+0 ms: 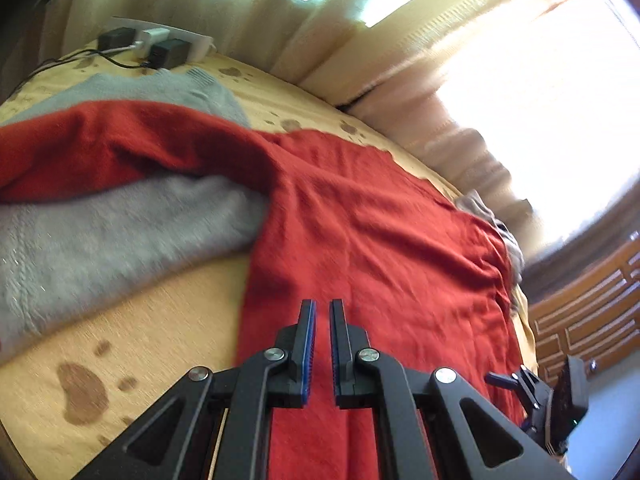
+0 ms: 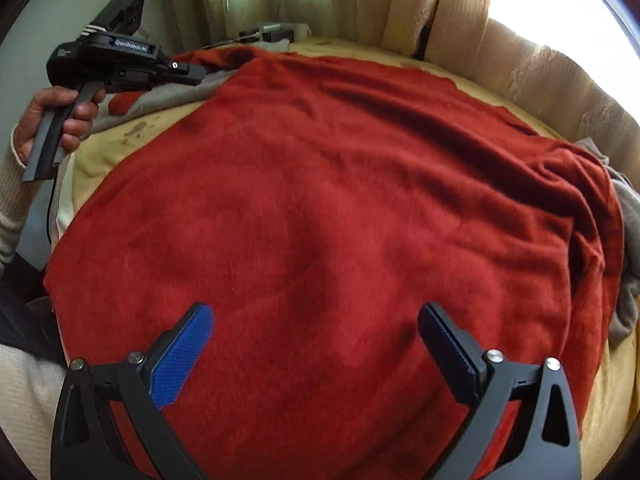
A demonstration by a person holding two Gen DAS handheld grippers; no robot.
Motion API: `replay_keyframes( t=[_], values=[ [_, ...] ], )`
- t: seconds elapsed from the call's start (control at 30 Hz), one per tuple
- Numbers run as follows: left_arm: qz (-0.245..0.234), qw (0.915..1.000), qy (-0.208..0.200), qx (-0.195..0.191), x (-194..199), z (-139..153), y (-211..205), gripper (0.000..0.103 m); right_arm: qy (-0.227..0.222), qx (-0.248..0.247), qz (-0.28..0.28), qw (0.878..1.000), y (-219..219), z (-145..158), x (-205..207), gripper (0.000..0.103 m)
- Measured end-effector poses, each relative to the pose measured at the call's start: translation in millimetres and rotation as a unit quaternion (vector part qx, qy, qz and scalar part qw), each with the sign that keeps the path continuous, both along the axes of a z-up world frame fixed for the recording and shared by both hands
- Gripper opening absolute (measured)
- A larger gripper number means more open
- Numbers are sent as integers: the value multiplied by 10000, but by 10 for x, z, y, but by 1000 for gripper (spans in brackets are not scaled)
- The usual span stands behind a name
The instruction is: Fold clothes
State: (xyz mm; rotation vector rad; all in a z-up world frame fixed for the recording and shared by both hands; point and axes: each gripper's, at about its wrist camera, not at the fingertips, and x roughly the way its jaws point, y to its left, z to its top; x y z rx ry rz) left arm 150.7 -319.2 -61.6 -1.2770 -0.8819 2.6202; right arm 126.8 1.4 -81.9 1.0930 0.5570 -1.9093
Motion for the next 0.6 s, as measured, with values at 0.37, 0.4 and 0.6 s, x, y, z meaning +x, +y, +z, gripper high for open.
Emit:
replay_keyframes(
  t=[0.37,0.4,0.6],
  values=[
    [-932,9956,15,140,528,-408,527,7,186,-138,-534,9983,401,-66,428,102],
    [-901,9957,30,230,555,-424,487,7,215,-170,-591,9979,442,-55,470,102],
    [-966,9951,-158,-136,534,-324,553,7,295,-302,-751,9963,570,6,589,102]
  ],
)
